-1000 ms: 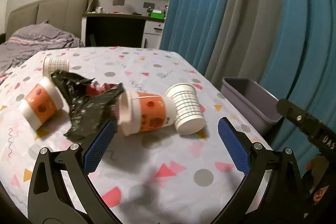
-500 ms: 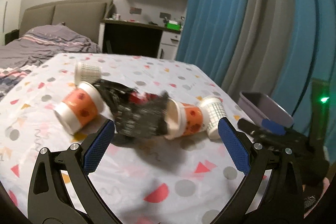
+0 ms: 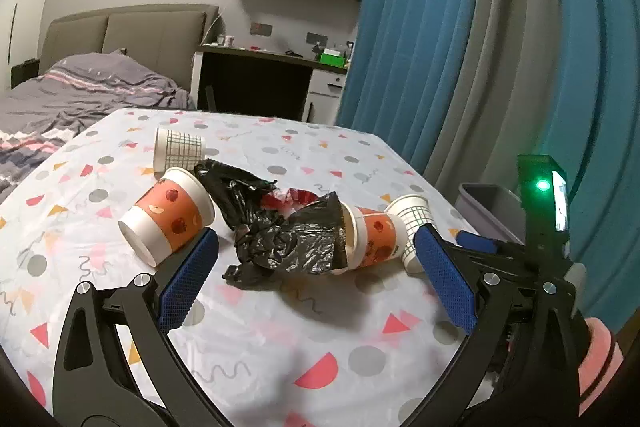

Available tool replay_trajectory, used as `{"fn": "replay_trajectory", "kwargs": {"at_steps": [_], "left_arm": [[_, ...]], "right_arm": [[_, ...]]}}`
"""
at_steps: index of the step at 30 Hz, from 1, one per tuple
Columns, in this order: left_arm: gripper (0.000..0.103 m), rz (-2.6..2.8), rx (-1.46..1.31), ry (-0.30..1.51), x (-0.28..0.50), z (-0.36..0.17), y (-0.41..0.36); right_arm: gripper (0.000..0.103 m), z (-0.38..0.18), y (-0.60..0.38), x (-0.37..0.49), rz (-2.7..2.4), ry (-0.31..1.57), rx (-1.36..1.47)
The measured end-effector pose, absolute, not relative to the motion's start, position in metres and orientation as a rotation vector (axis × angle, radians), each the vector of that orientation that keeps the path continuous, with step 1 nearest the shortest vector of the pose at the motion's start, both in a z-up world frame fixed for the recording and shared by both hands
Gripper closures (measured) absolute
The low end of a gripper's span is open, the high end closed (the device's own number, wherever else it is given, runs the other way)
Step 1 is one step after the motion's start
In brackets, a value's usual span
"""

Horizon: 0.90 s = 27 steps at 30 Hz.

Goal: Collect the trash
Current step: 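Move both tools back to the table toward the paper cups, then grasp the green-grid cup with the right tool while the left tool grasps the orange cup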

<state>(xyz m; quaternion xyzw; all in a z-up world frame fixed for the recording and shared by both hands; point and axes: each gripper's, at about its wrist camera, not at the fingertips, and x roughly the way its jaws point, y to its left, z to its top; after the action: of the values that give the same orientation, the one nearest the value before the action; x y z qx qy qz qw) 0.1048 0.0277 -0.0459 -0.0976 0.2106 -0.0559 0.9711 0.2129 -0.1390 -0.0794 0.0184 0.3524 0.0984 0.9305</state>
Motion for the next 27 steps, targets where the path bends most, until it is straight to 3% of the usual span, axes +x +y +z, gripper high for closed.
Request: {"fn": "replay_trajectory", "kwargs": {"at_steps": [7, 10, 23, 27], "left_arm": [[0.006, -0.131, -0.195, 0.427, 0.106, -0.048, 0.026], [0.006, -0.149, -0.192, 0.433, 0.107, -0.049, 0.022], [0.006, -0.296, -0.171, 0.465, 0.124, -0.047, -0.014], [0.012, -0.342, -0.166, 0.513, 0.143, -0.054, -0.027]], "right_arm": [[0.041, -0.088, -0.143, 0.223, 0.215, 0.764, 0.058], [0.05, -0.092, -0.144, 0.226, 0.226, 0.781, 0.07], [0.051, -0.079, -0.18, 0.209, 0.188, 0.717, 0.137], [0.051, -0.071, -0.194, 0.198, 0.174, 0.685, 0.148]]}}
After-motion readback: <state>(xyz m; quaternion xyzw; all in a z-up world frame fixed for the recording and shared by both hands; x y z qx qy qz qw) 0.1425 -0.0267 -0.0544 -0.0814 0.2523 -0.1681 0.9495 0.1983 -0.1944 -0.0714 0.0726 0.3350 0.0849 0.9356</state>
